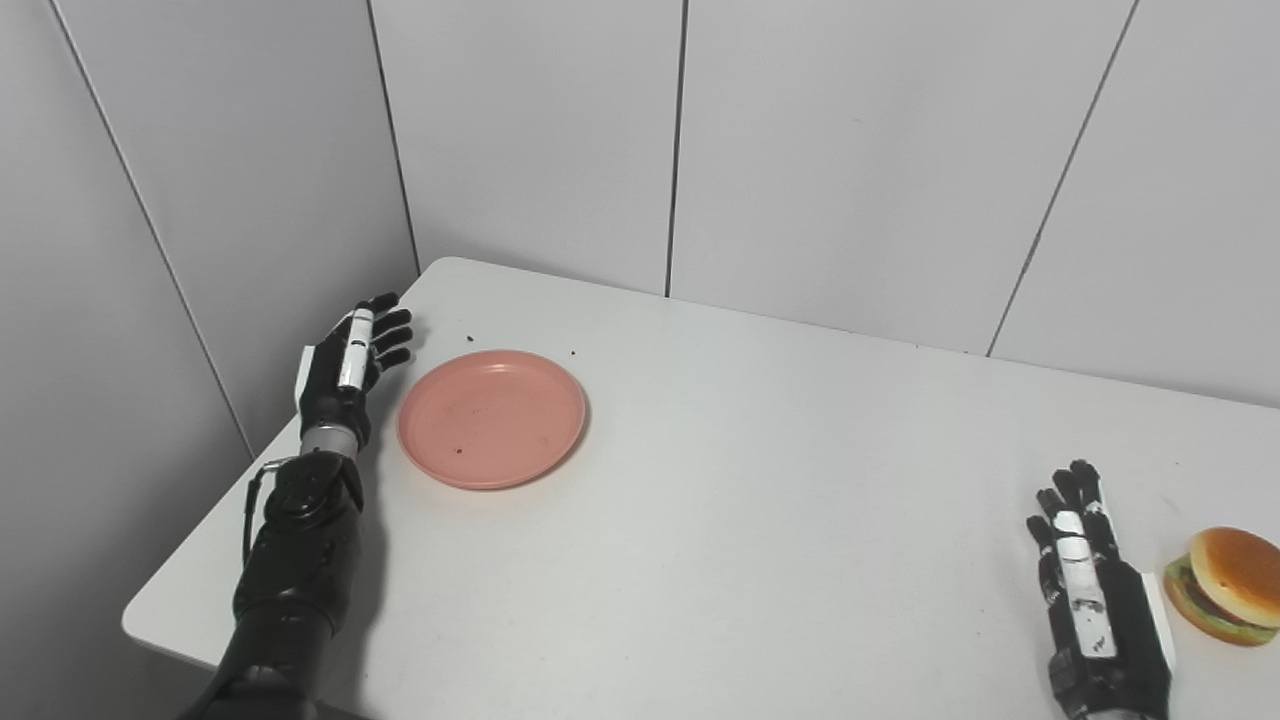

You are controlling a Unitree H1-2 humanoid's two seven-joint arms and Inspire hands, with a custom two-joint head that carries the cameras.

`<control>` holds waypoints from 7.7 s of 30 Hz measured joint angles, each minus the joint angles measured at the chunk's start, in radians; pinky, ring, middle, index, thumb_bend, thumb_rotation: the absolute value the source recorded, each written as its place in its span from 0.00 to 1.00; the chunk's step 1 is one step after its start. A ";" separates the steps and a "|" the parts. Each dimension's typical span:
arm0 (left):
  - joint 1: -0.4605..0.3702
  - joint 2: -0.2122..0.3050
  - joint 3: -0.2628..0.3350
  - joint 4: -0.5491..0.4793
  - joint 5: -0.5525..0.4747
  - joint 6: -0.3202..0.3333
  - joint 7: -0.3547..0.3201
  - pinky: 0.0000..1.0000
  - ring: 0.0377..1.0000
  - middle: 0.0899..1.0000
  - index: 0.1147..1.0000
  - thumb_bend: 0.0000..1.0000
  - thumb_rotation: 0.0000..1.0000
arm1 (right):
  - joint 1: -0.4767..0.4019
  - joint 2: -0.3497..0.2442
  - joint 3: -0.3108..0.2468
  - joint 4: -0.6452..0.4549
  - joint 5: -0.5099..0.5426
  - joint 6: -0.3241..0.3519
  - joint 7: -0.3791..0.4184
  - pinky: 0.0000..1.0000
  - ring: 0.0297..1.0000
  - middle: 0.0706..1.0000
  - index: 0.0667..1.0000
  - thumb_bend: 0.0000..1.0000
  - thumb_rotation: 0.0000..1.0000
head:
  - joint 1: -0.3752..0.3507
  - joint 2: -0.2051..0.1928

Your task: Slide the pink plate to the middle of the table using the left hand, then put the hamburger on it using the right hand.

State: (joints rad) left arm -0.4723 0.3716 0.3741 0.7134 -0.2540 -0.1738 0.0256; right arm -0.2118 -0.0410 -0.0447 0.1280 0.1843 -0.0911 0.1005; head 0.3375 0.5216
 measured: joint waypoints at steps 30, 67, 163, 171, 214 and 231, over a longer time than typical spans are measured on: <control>0.025 -0.100 -0.079 -0.080 -0.072 0.026 -0.119 0.72 0.74 0.71 0.68 0.27 0.89 | 0.011 0.000 0.002 -0.014 -0.024 0.005 -0.002 1.00 1.00 1.00 1.00 0.49 0.78 | -0.025 0.006; 0.104 -0.306 -0.302 -0.350 0.063 0.194 -0.113 0.76 0.78 0.74 0.69 0.20 0.93 | 0.006 0.076 0.069 -0.008 -0.182 0.008 -0.084 1.00 1.00 1.00 1.00 0.59 0.81 | -0.469 0.101; 0.250 -0.383 -0.396 -0.500 0.103 0.146 -0.168 0.99 0.97 0.96 0.93 0.25 1.00 | -0.155 -0.438 0.024 -0.178 -0.661 0.292 0.001 0.80 0.87 0.88 0.87 0.75 0.48 | -0.719 0.094; 0.239 -0.383 -0.391 -0.486 0.098 0.142 -0.175 1.00 0.98 0.97 0.94 0.26 1.00 | -0.163 -0.489 0.046 -0.112 -0.685 0.335 0.063 0.74 0.84 0.86 0.85 0.83 0.41 | -0.719 0.089; 0.238 -0.391 -0.380 -0.484 0.097 0.142 -0.181 1.00 0.99 0.96 0.94 0.26 1.00 | -0.188 -0.554 0.236 0.001 -0.856 0.376 0.130 0.26 0.36 0.45 0.75 0.55 0.00 | -0.706 0.100; 0.249 -0.393 -0.384 -0.509 0.103 0.152 -0.179 1.00 0.98 0.96 0.93 0.26 1.00 | -0.162 -0.540 0.207 0.041 -0.863 0.262 -0.093 0.29 0.37 0.44 0.56 0.54 0.00 | -0.683 0.109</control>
State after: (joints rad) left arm -0.2232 -0.0214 -0.0100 0.2040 -0.1510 -0.0216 -0.1539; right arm -0.3740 -0.5809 0.1623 0.1693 -0.6784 0.1712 0.0072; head -0.3452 0.6304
